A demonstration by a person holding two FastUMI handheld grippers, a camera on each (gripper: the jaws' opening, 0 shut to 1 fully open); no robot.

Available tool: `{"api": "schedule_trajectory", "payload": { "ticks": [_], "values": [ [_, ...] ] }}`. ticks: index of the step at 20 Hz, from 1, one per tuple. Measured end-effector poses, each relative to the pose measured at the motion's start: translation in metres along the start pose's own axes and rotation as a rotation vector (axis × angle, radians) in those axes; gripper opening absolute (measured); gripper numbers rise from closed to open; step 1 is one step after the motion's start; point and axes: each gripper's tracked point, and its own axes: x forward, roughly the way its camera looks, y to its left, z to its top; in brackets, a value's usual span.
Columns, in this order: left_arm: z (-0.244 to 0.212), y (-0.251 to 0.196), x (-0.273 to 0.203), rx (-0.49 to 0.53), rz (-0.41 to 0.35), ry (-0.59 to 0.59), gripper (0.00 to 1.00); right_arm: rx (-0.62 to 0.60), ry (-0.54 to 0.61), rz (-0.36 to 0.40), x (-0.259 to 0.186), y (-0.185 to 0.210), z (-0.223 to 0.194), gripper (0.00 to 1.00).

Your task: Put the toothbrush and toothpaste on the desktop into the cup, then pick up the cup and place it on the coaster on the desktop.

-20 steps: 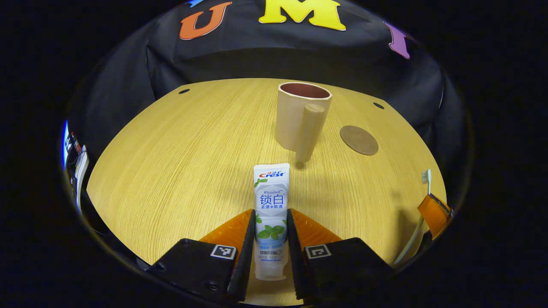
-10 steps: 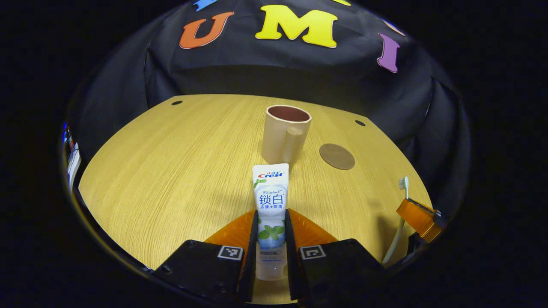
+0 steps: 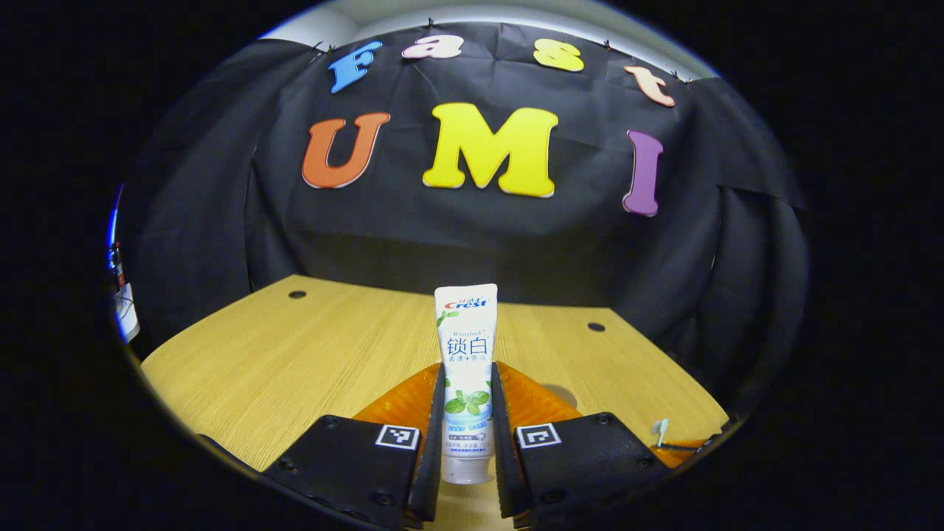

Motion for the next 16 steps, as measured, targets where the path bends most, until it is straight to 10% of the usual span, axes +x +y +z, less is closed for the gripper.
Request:
{"api": "schedule_trajectory", "payload": {
  "ticks": [16],
  "values": [
    [-0.019, 0.003, 0.101, -0.054, -0.060, -0.081, 0.39, 0.049, -0.043, -0.052, -0.013, -0.037, 0.013, 0.00]
  ]
}}
